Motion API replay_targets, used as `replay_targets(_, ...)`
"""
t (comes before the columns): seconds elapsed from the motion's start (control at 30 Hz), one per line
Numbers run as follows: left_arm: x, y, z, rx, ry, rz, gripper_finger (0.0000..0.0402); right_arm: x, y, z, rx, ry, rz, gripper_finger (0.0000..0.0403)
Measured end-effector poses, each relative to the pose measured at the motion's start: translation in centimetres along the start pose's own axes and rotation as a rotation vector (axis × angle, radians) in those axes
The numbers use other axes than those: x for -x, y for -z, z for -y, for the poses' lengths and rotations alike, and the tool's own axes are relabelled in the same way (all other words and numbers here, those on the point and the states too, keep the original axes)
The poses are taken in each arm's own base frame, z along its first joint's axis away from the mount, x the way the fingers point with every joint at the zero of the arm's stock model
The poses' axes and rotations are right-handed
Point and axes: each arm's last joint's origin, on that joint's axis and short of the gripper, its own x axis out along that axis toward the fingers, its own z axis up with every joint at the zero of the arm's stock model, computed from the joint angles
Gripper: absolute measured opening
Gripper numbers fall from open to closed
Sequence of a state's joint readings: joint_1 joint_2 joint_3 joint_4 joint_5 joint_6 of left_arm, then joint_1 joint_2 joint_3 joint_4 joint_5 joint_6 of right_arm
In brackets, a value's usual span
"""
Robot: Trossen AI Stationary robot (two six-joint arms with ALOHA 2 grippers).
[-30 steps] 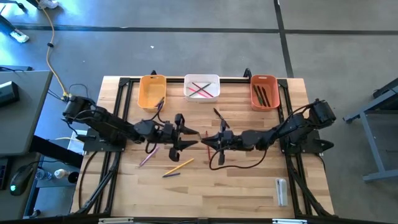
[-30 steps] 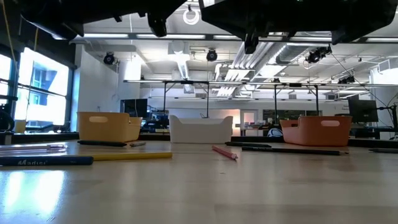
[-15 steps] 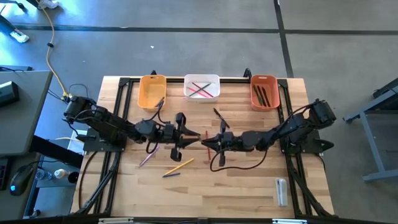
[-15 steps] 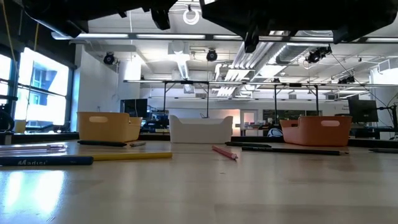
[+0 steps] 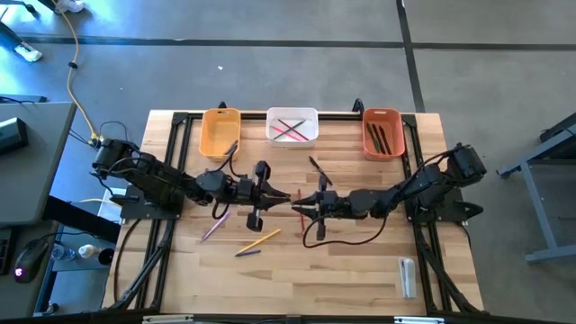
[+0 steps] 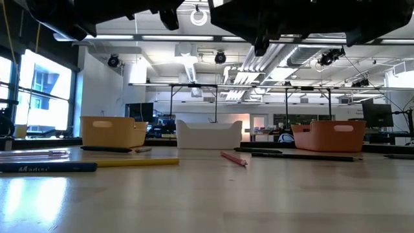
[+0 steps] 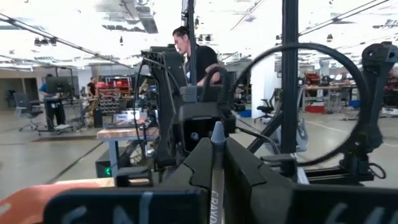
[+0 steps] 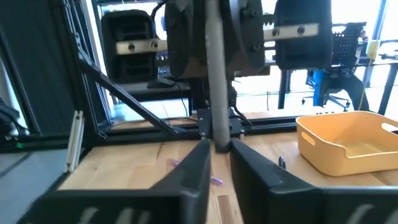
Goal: Sort crayons/erasers/pens/pencils in bins
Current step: Put the gray crayon into the yellow bin
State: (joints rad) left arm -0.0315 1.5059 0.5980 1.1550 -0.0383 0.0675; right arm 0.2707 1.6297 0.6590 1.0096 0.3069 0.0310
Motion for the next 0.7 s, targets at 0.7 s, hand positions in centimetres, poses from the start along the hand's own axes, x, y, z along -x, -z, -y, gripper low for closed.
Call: replay_targets(0.7, 7.0, -4.5, -5.4, -0.213, -0.757, -0.509, 0.0003, 0.2, 1.8, 1.1, 0.198, 0.268, -0.191, 0.0150)
